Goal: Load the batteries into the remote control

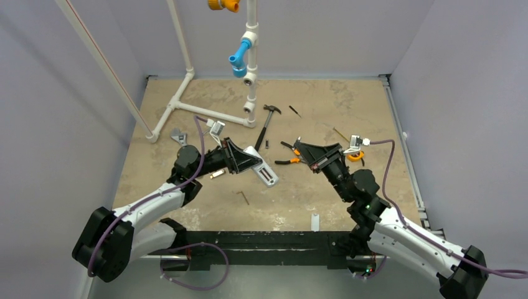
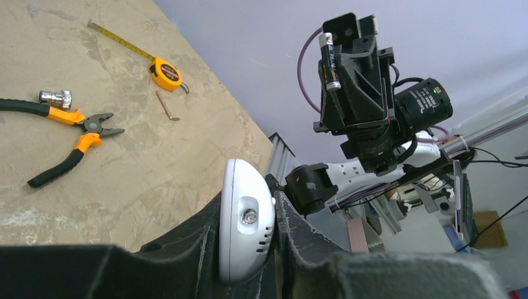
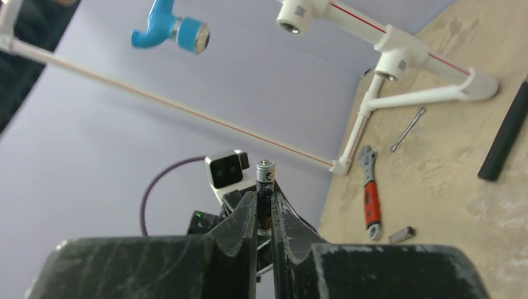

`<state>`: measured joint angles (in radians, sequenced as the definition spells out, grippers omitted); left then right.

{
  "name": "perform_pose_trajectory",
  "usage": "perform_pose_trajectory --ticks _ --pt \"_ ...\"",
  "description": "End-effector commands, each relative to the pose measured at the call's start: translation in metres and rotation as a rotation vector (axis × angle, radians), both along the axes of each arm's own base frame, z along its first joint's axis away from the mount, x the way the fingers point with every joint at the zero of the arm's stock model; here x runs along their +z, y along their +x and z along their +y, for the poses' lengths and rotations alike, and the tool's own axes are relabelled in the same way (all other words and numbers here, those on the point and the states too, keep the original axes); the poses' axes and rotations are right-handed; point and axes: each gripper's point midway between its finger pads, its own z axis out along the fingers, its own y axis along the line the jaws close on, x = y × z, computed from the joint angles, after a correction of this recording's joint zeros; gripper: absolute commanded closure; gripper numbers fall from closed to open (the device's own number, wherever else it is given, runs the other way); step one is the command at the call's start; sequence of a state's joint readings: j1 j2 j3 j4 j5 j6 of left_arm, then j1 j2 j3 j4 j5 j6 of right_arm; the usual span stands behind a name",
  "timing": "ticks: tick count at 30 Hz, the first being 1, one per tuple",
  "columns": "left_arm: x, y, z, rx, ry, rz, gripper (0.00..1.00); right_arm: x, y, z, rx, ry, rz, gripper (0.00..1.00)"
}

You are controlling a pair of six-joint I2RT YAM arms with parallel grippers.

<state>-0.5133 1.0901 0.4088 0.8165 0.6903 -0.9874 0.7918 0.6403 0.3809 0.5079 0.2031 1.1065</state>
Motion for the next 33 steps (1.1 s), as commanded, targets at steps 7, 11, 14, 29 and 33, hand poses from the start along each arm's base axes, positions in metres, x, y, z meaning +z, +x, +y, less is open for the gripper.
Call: perform_pose_trajectory --ticks 7,11,14,29,33 --pt "0.007 0.018 -0.005 0.061 0.028 0.061 1.0 -0.021 0.016 0.01 -0.027 -0.147 0.141 1.0" --pt "-0.013 0.026 -0.008 0.092 0.051 0.157 1.0 -0.054 0.02 0.032 0.073 -0.603 0.0 1.0" --pt "-0.024 0.031 -0.013 0.095 0.055 0.228 1.0 -0.069 0.019 0.037 0.092 -0.69 -0.104 1.0" --pt "-0.053 0.043 -0.022 0.155 0.092 0.452 1.0 -0.097 -0.02 0.072 0.281 -0.949 -0.401 1.0" --pt "-0.055 0.043 -0.022 0.158 0.096 0.47 1.0 -0.103 -0.024 0.078 0.311 -0.951 -0.412 1.0"
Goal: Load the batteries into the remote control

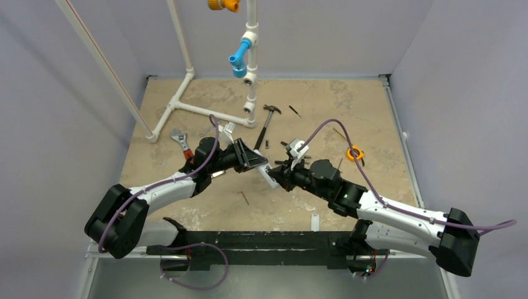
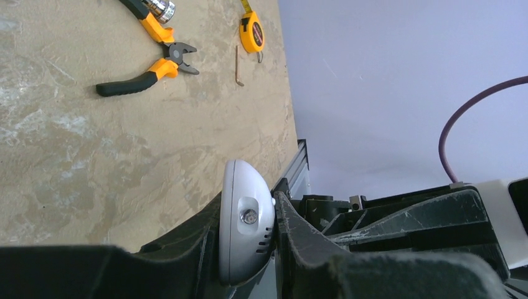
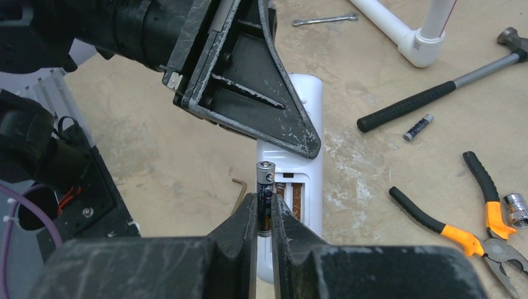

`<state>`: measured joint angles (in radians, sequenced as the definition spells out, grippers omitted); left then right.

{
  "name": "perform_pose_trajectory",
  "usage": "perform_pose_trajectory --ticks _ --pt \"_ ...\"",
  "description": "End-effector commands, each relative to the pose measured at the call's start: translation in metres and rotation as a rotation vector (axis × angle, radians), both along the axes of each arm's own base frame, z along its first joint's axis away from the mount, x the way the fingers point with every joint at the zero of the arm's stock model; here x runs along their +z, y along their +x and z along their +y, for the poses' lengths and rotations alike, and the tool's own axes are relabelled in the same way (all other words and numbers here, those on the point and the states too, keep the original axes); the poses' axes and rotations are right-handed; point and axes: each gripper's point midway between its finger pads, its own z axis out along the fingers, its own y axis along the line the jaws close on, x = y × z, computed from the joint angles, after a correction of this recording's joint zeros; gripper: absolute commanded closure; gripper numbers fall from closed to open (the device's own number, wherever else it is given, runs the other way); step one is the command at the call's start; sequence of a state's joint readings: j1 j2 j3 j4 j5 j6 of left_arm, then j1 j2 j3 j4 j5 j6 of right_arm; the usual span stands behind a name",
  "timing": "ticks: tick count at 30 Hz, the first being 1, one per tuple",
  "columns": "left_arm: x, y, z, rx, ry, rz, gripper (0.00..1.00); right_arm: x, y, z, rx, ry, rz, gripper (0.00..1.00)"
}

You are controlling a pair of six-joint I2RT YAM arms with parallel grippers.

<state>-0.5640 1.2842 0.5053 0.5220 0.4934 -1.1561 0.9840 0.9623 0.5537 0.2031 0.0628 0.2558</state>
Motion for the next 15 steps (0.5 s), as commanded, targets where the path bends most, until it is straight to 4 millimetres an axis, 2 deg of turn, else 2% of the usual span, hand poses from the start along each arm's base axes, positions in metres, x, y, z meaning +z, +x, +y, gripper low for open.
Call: perform_pose_trajectory --ticks 1,15 --pt "0.02 0.007 -0.006 0.01 -0.038 -0.014 1.0 0.008 -0.002 0.009 0.048 0.008 -0.073 1.0" --pt "0.027 0.004 -0.01 -0.021 -0.056 -0.024 1.0 -0.011 0.008 0.0 -0.012 -0.075 -0.115 1.0"
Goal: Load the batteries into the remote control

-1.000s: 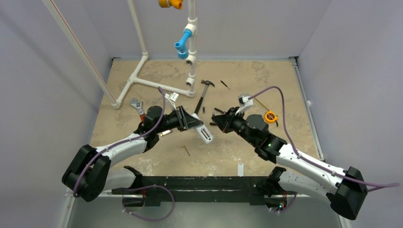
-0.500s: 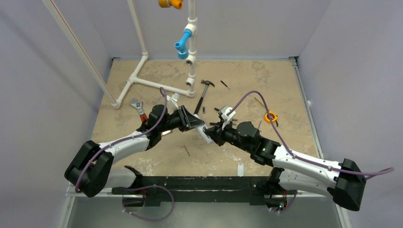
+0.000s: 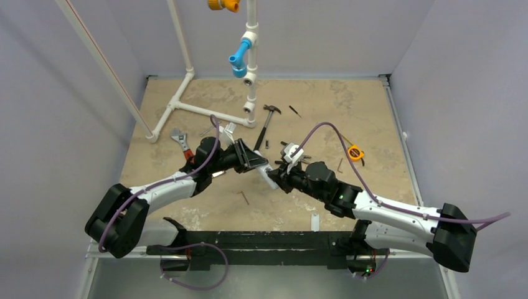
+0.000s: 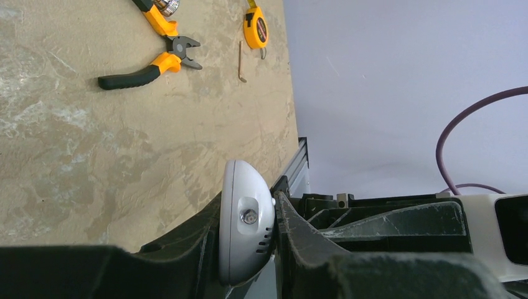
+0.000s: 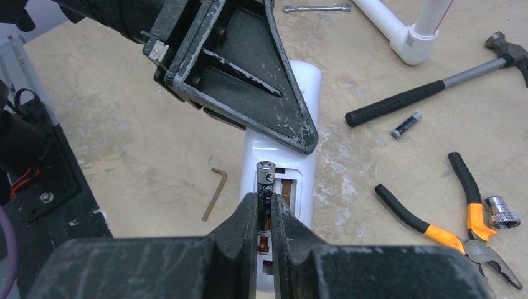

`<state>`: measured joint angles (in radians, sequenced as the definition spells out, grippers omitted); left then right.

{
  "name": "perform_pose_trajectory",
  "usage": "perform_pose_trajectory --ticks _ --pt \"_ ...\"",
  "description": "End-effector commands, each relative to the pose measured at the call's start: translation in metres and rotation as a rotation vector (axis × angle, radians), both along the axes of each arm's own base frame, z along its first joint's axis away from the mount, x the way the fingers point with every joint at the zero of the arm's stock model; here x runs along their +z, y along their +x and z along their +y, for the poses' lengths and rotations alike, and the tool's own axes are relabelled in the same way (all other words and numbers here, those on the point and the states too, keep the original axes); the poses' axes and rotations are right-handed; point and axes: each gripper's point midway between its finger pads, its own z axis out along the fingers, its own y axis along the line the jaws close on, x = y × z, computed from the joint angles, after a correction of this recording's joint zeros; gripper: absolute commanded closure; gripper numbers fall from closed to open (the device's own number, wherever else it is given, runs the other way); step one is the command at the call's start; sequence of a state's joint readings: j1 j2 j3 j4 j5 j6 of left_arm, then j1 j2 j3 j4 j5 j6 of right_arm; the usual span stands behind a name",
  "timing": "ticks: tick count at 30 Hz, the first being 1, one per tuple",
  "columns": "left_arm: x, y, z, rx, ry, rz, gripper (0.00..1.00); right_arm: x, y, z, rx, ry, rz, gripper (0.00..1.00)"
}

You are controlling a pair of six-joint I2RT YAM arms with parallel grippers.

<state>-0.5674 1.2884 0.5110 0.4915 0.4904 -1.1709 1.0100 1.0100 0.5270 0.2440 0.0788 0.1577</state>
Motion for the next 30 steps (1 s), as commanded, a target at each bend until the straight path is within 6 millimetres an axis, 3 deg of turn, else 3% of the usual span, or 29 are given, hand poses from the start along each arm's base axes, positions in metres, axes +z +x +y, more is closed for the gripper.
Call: perform_pose_trajectory --ticks 1,19,30 --pt "0.032 0.005 -0.01 -0.026 -0.068 -0.063 1.0 0.009 0.009 -0.004 -0.05 0.018 -0.056 1.0" --pt "0.035 0.0 -0.018 -0.081 -0.091 -0.068 1.0 0.006 0.011 -0.012 -0.076 0.009 -0.091 1.0" --pt "0.035 -0.003 -0.02 -0.096 -0.105 -0.06 1.0 -0.006 0.008 -0.02 -0.072 -0.039 -0.097 0.98"
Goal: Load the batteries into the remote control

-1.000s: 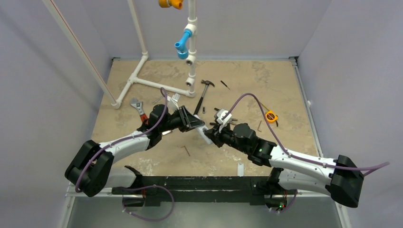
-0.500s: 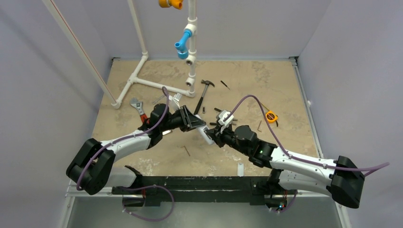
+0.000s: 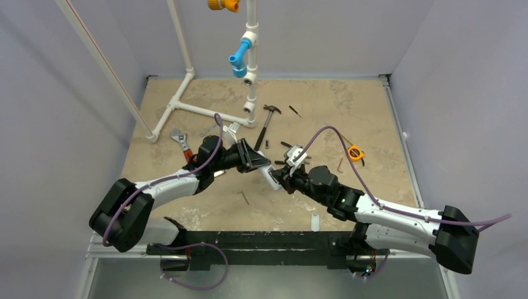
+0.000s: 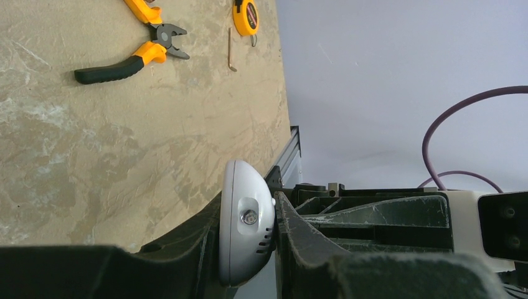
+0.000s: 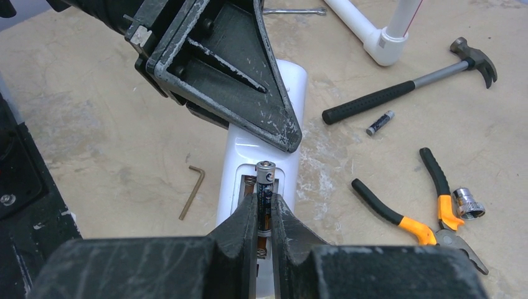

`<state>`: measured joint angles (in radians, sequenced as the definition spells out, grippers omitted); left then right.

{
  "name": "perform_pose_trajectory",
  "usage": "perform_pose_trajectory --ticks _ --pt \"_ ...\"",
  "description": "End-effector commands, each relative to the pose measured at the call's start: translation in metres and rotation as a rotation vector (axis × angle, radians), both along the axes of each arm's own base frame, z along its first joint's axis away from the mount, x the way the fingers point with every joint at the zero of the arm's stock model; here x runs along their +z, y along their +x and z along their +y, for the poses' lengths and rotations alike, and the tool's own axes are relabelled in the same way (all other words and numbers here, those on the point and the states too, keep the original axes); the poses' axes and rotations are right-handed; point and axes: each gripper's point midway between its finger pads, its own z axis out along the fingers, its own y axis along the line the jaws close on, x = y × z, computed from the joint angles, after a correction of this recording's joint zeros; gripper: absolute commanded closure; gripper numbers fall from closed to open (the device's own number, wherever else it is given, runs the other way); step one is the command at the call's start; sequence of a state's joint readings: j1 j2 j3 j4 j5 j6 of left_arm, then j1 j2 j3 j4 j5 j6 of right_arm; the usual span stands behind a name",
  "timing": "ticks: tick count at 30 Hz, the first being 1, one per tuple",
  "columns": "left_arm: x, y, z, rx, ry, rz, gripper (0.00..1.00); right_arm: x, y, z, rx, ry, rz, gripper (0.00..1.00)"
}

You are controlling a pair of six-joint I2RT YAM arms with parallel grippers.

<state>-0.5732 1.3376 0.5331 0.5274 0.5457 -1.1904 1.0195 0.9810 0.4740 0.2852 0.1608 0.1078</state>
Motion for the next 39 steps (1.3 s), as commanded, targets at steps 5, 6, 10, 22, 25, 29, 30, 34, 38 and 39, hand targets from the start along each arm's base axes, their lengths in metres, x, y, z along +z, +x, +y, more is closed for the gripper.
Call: perform_pose_trajectory --ticks 5,6,10,22,25,29,30,34,38,39 --pt "0.034 0.001 -0.012 -0.043 -0.091 -0.072 1.0 -0.005 -0.002 -0.009 -0.006 -0.022 -0.024 0.95" --pt "0.034 0.001 -0.012 -0.044 -0.095 -0.073 1.0 -0.006 -0.003 -0.009 -0.003 -0.024 -0.022 0.93" --pt "0.033 0.001 -0.013 -0.05 -0.1 -0.067 1.0 -0.01 -0.004 -0.008 0.004 -0.032 -0.014 0.89" --pt "0.037 0.003 -0.016 -0.051 -0.121 -0.073 1.0 -0.019 -0.006 -0.01 0.005 -0.054 0.013 0.86" --pt "0.038 0.003 -0.017 -0.055 -0.125 -0.074 1.0 -0.022 -0.007 -0.011 0.001 -0.061 0.02 0.86" --pt "0.038 0.003 -0.017 -0.058 -0.126 -0.074 1.0 -0.022 -0.005 -0.013 -0.012 -0.062 0.023 0.85" --pt "0.038 0.003 -0.016 -0.057 -0.126 -0.074 1.0 -0.023 -0.005 -0.013 -0.013 -0.065 0.022 0.85" --pt "0.038 0.003 -0.016 -0.056 -0.125 -0.074 1.0 -0.021 -0.005 -0.013 -0.014 -0.064 0.021 0.82" --pt "0.035 0.003 -0.017 -0.058 -0.121 -0.07 1.0 -0.02 -0.005 -0.014 -0.014 -0.064 0.02 0.79" --pt "0.035 0.003 -0.017 -0.059 -0.12 -0.07 1.0 -0.02 -0.006 -0.014 -0.013 -0.063 0.019 0.78"
